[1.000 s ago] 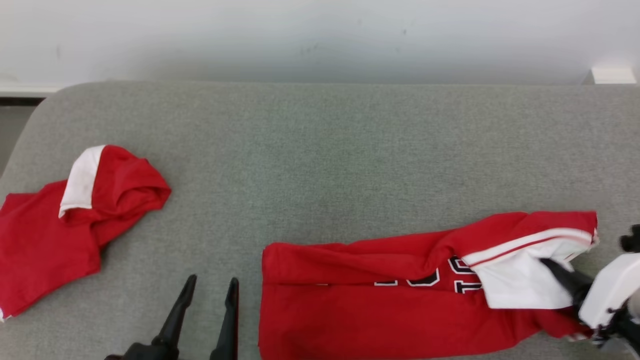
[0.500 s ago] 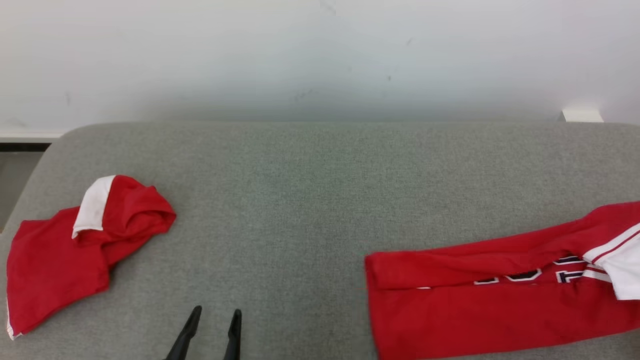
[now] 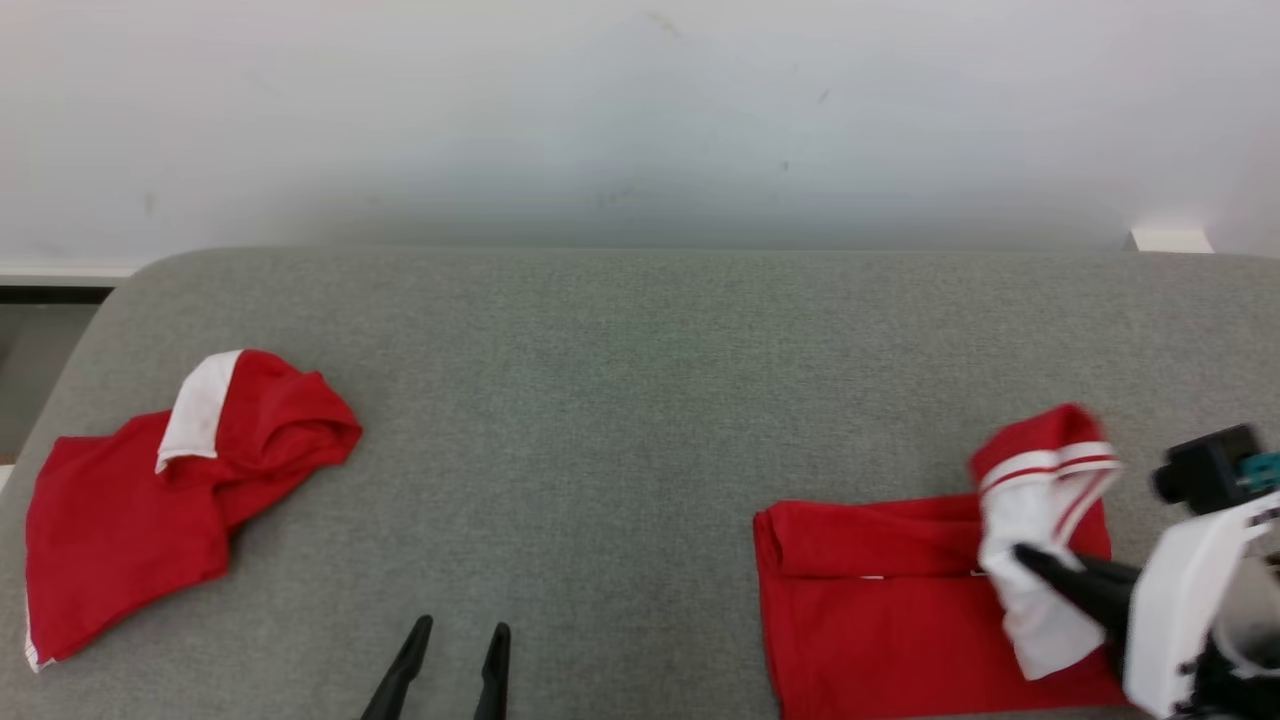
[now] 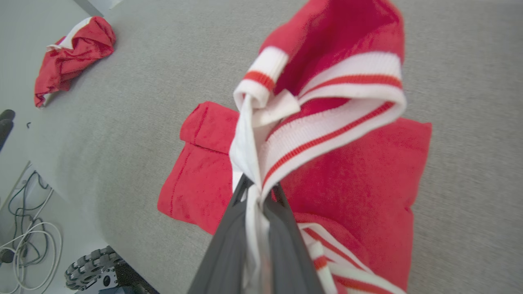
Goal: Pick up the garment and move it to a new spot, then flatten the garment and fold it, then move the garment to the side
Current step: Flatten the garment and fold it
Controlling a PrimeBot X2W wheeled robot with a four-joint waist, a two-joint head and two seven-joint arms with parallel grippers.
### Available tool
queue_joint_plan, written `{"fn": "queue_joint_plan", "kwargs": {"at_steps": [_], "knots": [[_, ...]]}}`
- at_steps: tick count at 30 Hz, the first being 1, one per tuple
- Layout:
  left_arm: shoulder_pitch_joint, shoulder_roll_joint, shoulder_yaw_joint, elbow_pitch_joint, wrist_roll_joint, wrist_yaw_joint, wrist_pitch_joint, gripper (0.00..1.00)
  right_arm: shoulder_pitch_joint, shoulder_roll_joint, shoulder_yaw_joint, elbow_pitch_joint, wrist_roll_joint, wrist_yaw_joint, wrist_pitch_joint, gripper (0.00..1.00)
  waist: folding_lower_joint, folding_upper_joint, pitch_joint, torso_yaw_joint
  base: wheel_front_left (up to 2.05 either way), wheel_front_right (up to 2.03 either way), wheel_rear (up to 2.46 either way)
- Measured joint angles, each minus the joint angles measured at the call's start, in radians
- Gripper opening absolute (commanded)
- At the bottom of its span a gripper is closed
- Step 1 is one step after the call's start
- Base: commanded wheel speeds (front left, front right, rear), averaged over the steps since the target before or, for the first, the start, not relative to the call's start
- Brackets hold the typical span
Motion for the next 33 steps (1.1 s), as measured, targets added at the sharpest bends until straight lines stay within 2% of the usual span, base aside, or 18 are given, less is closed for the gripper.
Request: {"fn": "queue_joint_plan", "kwargs": {"at_steps": [1, 2, 7, 12, 17, 18, 19, 20, 25, 29, 33], "knots": [[-0.001, 0.000, -0.003, 0.001, -0.004, 0.000, 0.000, 1.00, 0.001, 0.033, 0.017, -0.001, -0.003, 0.000, 0.009, 0.00, 0.0000, 0.0000, 0.002, 0.004, 0.00, 0.00, 0.00], [-0.002, 0.000, -0.008, 0.012, -0.018, 0.002, 0.000, 1.00, 0.002, 0.098, 0.033, 0.013, -0.031, 0.000, 0.009, 0.00, 0.0000, 0.0000, 0.006, 0.013, 0.00, 0.00, 0.00], [-0.005, 0.000, -0.012, 0.019, -0.020, 0.005, 0.000, 1.00, 0.006, 0.264, 0.044, 0.097, -0.145, 0.000, -0.049, 0.00, 0.0000, 0.0000, 0.006, 0.035, 0.00, 0.00, 0.00], [-0.005, 0.000, -0.012, 0.023, -0.026, 0.008, 0.000, 1.00, 0.014, 0.356, 0.042, 0.168, -0.241, 0.000, -0.090, 0.00, 0.0000, 0.0000, 0.009, 0.045, 0.00, 0.00, 0.00], [-0.007, 0.000, -0.009, 0.023, -0.030, 0.011, 0.000, 1.00, 0.016, 0.419, 0.043, 0.208, -0.289, 0.000, -0.126, 0.00, 0.0001, 0.0000, 0.012, 0.044, 0.00, 0.00, 0.00], [-0.008, 0.000, -0.009, 0.023, -0.030, 0.011, 0.000, 1.00, 0.015, 0.431, 0.042, 0.208, -0.295, 0.000, -0.144, 0.28, 0.0000, 0.0000, 0.013, 0.042, 0.00, 0.00, 0.00], [-0.008, 0.000, -0.009, 0.024, -0.030, 0.013, 0.000, 1.00, 0.015, 0.446, 0.042, 0.207, -0.295, 0.000, -0.162, 0.87, 0.0000, 0.0000, 0.013, 0.041, 0.00, 0.00, 0.00], [-0.009, 0.000, -0.008, 0.025, -0.030, 0.014, 0.000, 1.00, 0.015, 0.461, 0.042, 0.204, -0.295, 0.000, -0.184, 1.00, 0.0000, 0.0000, 0.012, 0.038, 0.00, 0.00, 0.00], [-0.001, 0.000, -0.007, 0.028, -0.035, 0.018, 0.000, 1.00, 0.035, 0.550, 0.038, 0.132, -0.236, 0.000, -0.318, 1.00, 0.0000, 0.0000, -0.007, 0.020, 0.00, 0.00, 0.00], [0.012, 0.000, -0.005, 0.022, -0.034, 0.018, 0.000, 1.00, 0.069, 0.557, 0.016, 0.048, -0.231, 0.000, -0.420, 1.00, 0.0000, 0.0000, -0.020, -0.003, 0.00, 0.00, 0.00], [0.021, 0.000, 0.011, 0.016, -0.026, 0.016, 0.000, 1.00, 0.102, 0.507, -0.034, -0.008, -0.342, 0.000, -0.545, 1.00, 0.0000, 0.0000, -0.038, -0.023, 0.00, 0.00, 0.00]]}}
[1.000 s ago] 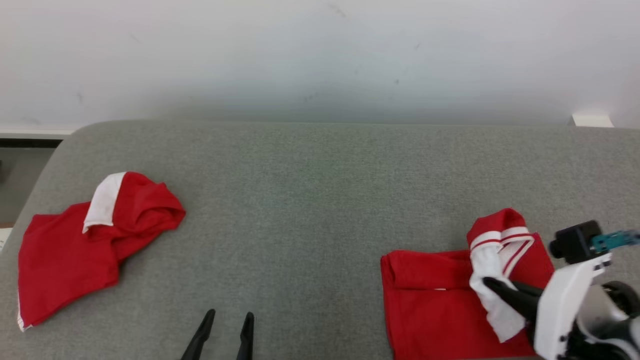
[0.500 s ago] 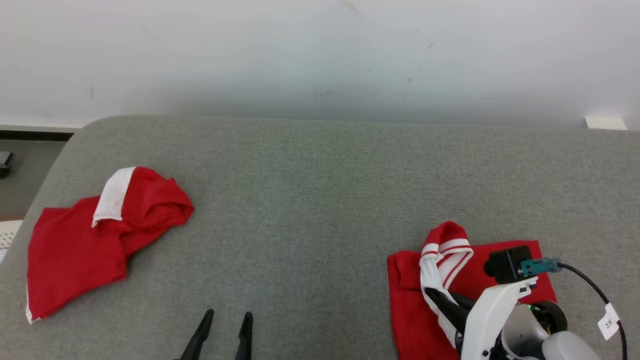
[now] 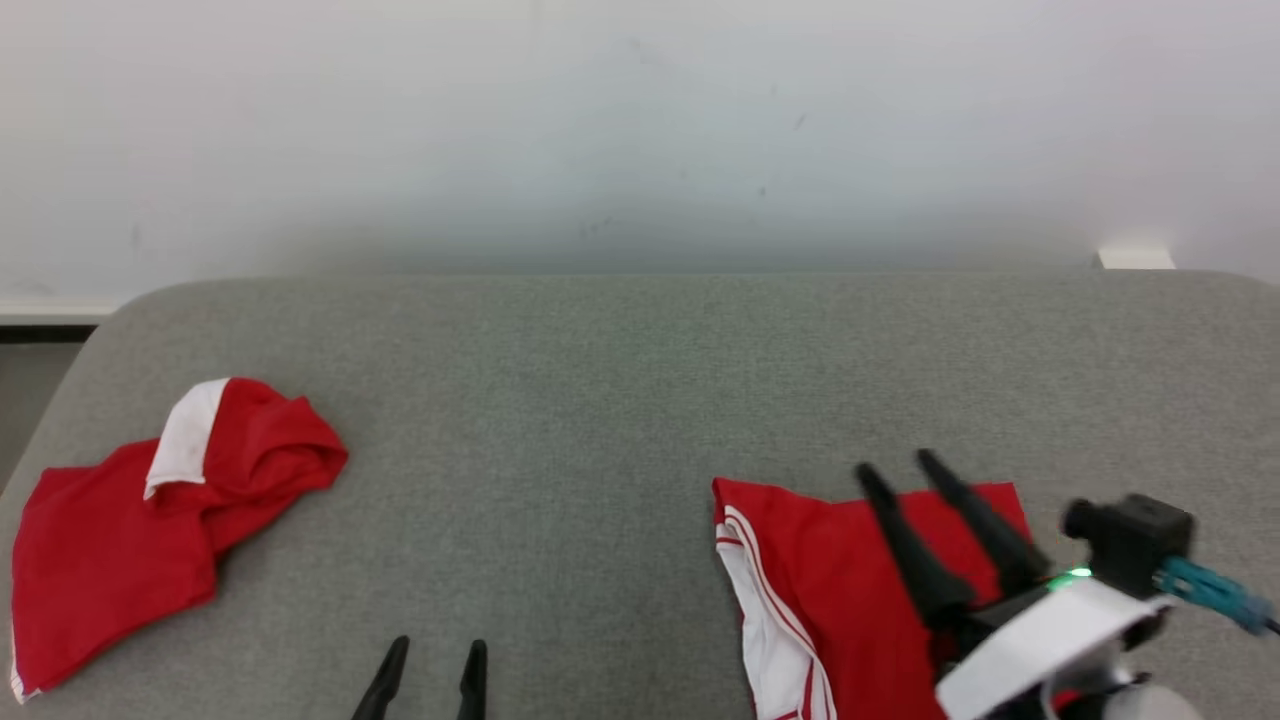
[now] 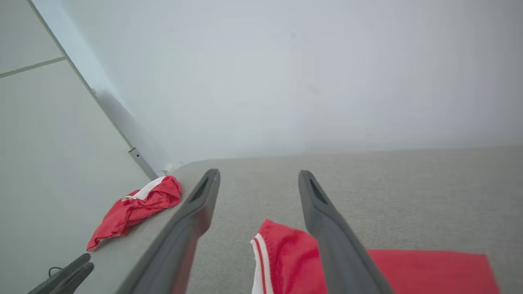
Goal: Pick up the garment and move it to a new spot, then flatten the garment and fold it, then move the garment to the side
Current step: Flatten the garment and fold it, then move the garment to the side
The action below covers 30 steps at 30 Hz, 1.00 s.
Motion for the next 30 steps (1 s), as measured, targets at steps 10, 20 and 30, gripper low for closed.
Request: {"fn": "queue_joint_plan", "kwargs": {"at_steps": [10, 20, 30], "knots": [[0.008, 0.000, 0.032, -0.027, 0.010, 0.001, 0.000, 1.00, 0.137, -0.121, -0.195, 0.076, -0.331, 0.000, -0.282, 1.00, 0.0000, 0.0000, -0.037, -0.032, 0.00, 0.00, 0.00], [0.036, 0.000, 0.043, -0.012, 0.024, 0.002, 0.000, 1.00, 0.263, -0.103, -0.326, 0.243, -0.441, 0.000, -0.407, 1.00, 0.0000, 0.0001, -0.082, -0.023, 0.00, 0.00, 0.00], [0.052, 0.000, 0.048, -0.003, 0.027, 0.010, 0.000, 1.00, 0.329, -0.040, -0.365, 0.247, -0.446, 0.000, -0.409, 1.00, 0.0000, 0.0000, -0.088, -0.021, 0.00, 0.00, 0.00]]}}
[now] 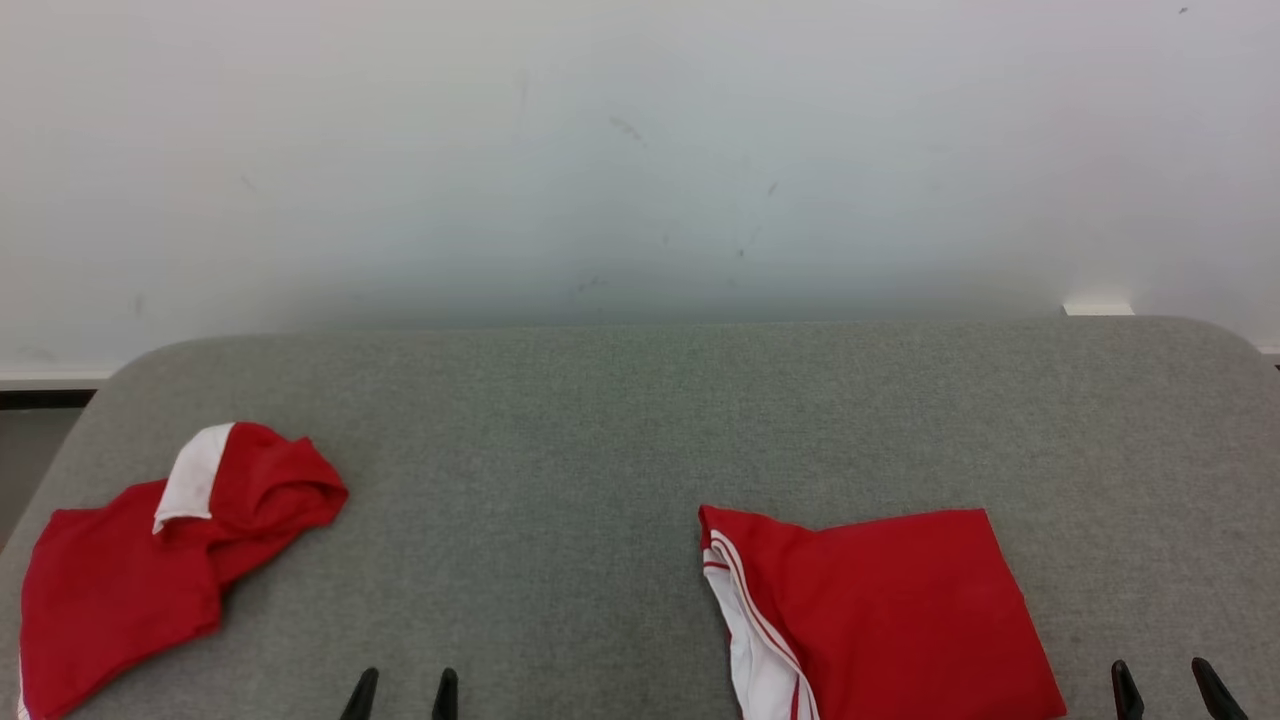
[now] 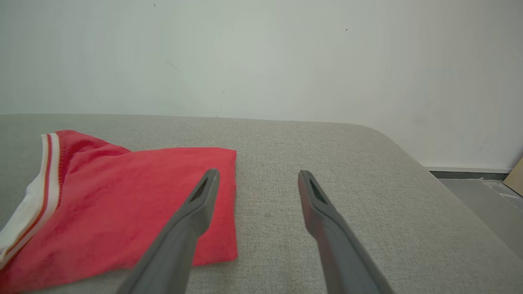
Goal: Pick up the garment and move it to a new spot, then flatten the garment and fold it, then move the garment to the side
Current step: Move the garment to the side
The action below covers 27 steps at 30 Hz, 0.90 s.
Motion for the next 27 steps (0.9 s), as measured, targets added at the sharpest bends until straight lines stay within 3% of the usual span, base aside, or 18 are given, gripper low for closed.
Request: {"fn": "queue_joint_plan", "kwargs": {"at_steps": [7, 11, 15, 20, 24, 27], "knots": [[-0.001, 0.000, 0.005, -0.004, 0.001, -0.001, 0.000, 1.00, -0.019, -0.002, 0.001, -0.012, 0.021, 0.000, 0.000, 1.00, 0.0000, 0.0000, 0.010, 0.002, 0.00, 0.00, 0.00], [-0.003, 0.000, 0.002, -0.006, 0.001, -0.004, 0.000, 1.00, -0.062, -0.052, 0.080, 0.025, 0.131, 0.000, 0.001, 1.00, 0.0000, 0.0000, 0.026, 0.005, 0.00, 0.00, 0.00], [-0.006, 0.000, 0.002, -0.001, 0.008, -0.011, 0.000, 1.00, -0.147, -0.164, 0.224, 0.051, 0.367, 0.000, 0.201, 1.00, 0.0000, 0.0000, 0.048, 0.011, 0.00, 0.00, 0.00], [-0.036, 0.000, 0.001, 0.004, 0.010, -0.019, 0.000, 1.00, -0.278, -0.279, 0.249, 0.086, 0.630, 0.000, 0.504, 1.00, 0.0000, 0.0000, 0.090, 0.029, 0.00, 0.00, 0.00], [-0.058, 0.000, -0.012, 0.009, 0.009, -0.019, 0.000, 1.00, -0.346, -0.300, 0.260, 0.156, 0.748, 0.000, 0.691, 1.00, 0.0001, 0.0000, 0.121, 0.064, 0.00, 0.00, 0.00], [-0.072, 0.000, -0.025, 0.009, 0.009, -0.019, 0.000, 1.00, -0.378, -0.294, 0.267, 0.201, 0.782, 0.000, 0.765, 1.00, 0.0001, 0.0000, 0.140, 0.096, 0.00, 0.00, 0.00]]}}
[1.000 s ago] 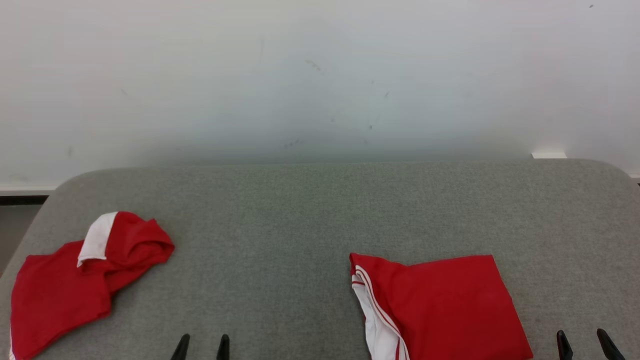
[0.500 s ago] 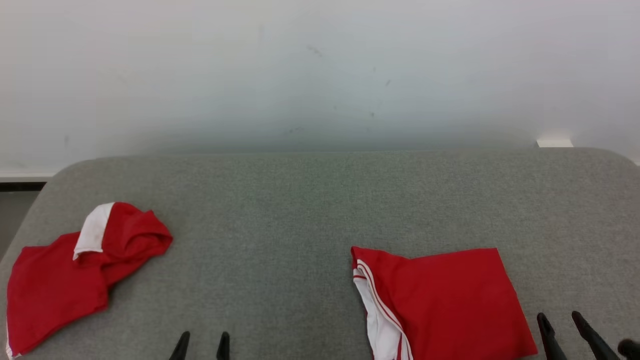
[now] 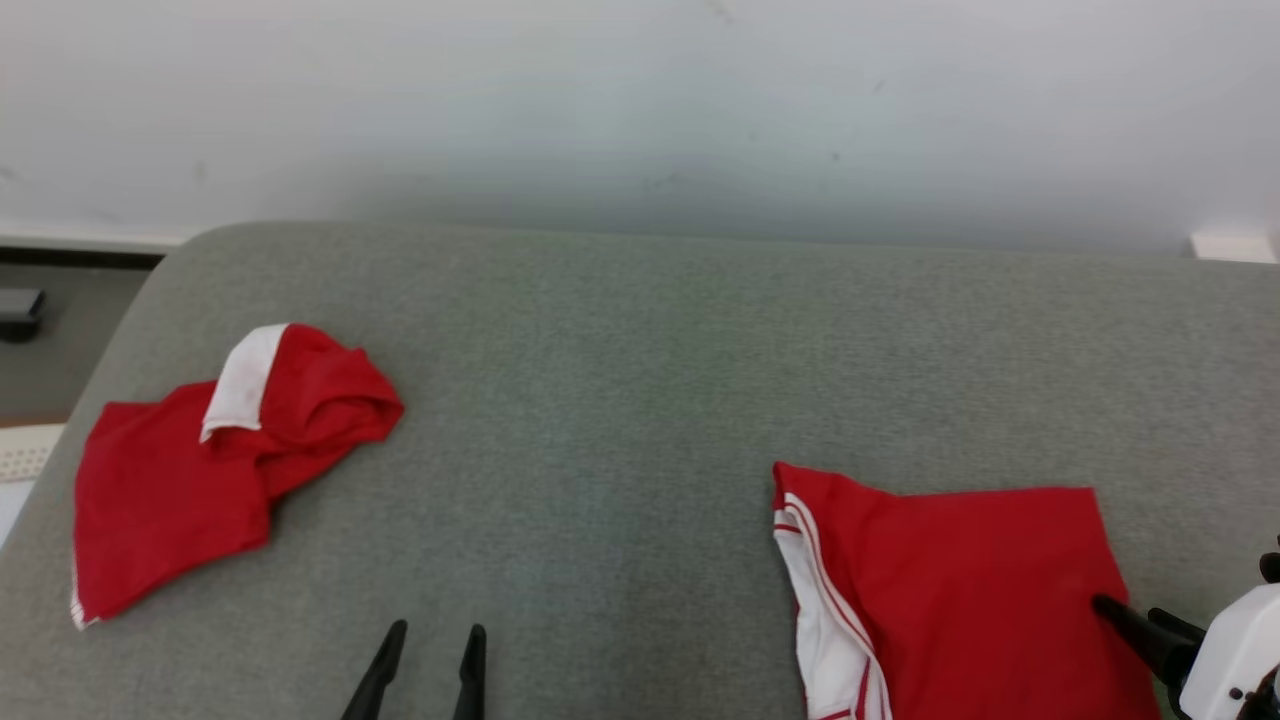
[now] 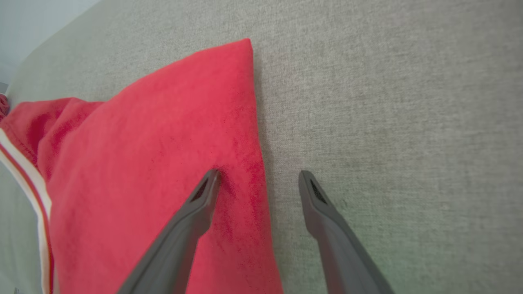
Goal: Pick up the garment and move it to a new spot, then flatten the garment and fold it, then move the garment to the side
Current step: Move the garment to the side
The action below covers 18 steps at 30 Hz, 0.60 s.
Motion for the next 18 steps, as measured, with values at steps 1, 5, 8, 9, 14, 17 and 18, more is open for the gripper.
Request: {"fn": "queue_joint_plan", "kwargs": {"at_steps": [1, 5, 8, 9, 14, 17, 18], "knots": [[-0.002, 0.000, -0.005, 0.000, 0.000, 0.000, 0.000, 1.00, -0.009, 0.004, 0.001, 0.011, 0.003, 0.000, 0.009, 1.00, 0.0000, 0.0000, 0.006, 0.010, 0.00, 0.00, 0.00], [-0.002, 0.000, -0.018, 0.003, -0.002, 0.002, 0.000, 1.00, -0.045, 0.033, 0.012, 0.063, 0.016, 0.000, 0.043, 1.00, 0.0000, 0.0000, 0.025, 0.045, 0.00, 0.00, 0.00], [-0.009, 0.000, -0.023, 0.004, -0.002, 0.004, 0.000, 1.00, -0.075, 0.047, 0.028, 0.093, 0.016, 0.000, 0.064, 1.00, -0.0001, 0.0000, 0.035, 0.062, 0.00, 0.00, 0.00], [-0.013, 0.000, -0.023, 0.004, -0.002, 0.006, 0.000, 1.00, -0.085, 0.054, 0.037, 0.094, 0.016, -0.002, 0.064, 0.46, 0.0000, -0.0001, 0.038, 0.064, 0.00, 0.00, 0.00], [-0.037, 0.000, -0.026, -0.005, -0.002, 0.004, 0.000, 1.00, -0.116, 0.093, 0.095, 0.053, 0.053, -0.004, 0.061, 0.00, 0.0000, -0.0001, 0.051, 0.057, 0.00, 0.00, 0.00], [-0.048, 0.000, -0.020, -0.014, -0.003, 0.004, 0.000, 1.00, -0.134, 0.084, 0.128, 0.026, 0.049, -0.003, 0.030, 0.00, 0.0000, 0.0000, 0.059, 0.037, 0.00, 0.00, 0.00], [-0.049, 0.000, -0.016, -0.015, -0.005, 0.004, 0.000, 1.00, -0.144, 0.079, 0.138, 0.023, 0.042, -0.002, 0.014, 0.00, 0.0000, 0.0000, 0.062, 0.026, 0.00, 0.00, 0.00]]}}
